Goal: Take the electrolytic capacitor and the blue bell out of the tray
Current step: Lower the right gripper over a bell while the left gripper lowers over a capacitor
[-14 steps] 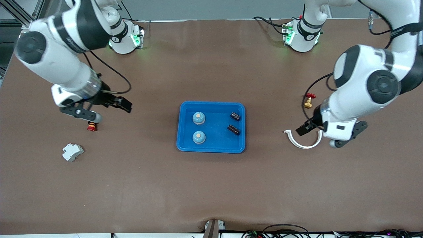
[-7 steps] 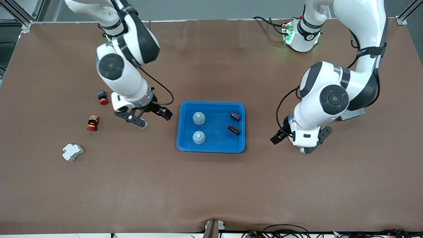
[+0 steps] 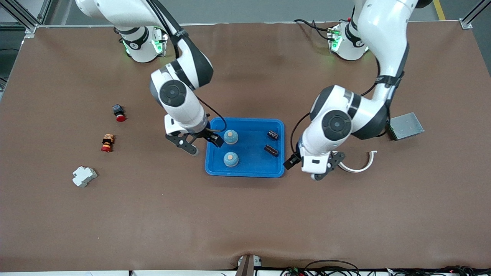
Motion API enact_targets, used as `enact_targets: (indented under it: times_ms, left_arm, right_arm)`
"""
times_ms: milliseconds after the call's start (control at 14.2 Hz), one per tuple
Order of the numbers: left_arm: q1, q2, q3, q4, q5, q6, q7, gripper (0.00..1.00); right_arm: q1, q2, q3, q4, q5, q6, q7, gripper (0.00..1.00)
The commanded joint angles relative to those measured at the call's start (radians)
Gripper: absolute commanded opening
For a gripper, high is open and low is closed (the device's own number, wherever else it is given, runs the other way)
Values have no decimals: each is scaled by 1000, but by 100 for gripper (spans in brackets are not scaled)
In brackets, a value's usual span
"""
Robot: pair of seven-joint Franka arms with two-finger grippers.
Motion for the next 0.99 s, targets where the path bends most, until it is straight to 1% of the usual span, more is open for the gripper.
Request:
enact_targets:
  times_ms: [0,212,353,636,918]
  left_arm:
    - [-30,53,9,34,-8,48,-76,100]
    - [-47,84,9,34,-8,104,-146,100]
    - [-49,102,9,33,-9,121,-197,100]
    - [-81,131,14,34,-5,146,-307,100]
    - [-92,154,14,34,-6,152,-334,100]
  right_arm:
    - [31,135,-14,152,-38,-14,93,100]
    - [40,224,-17,232,-44,-12,106,100]
    - [40,267,-18,270,-46,-12,107,100]
    - [40,321,-21,321,-47,-12,114,100]
    - [40,359,-26,347,-49,-6,123,100]
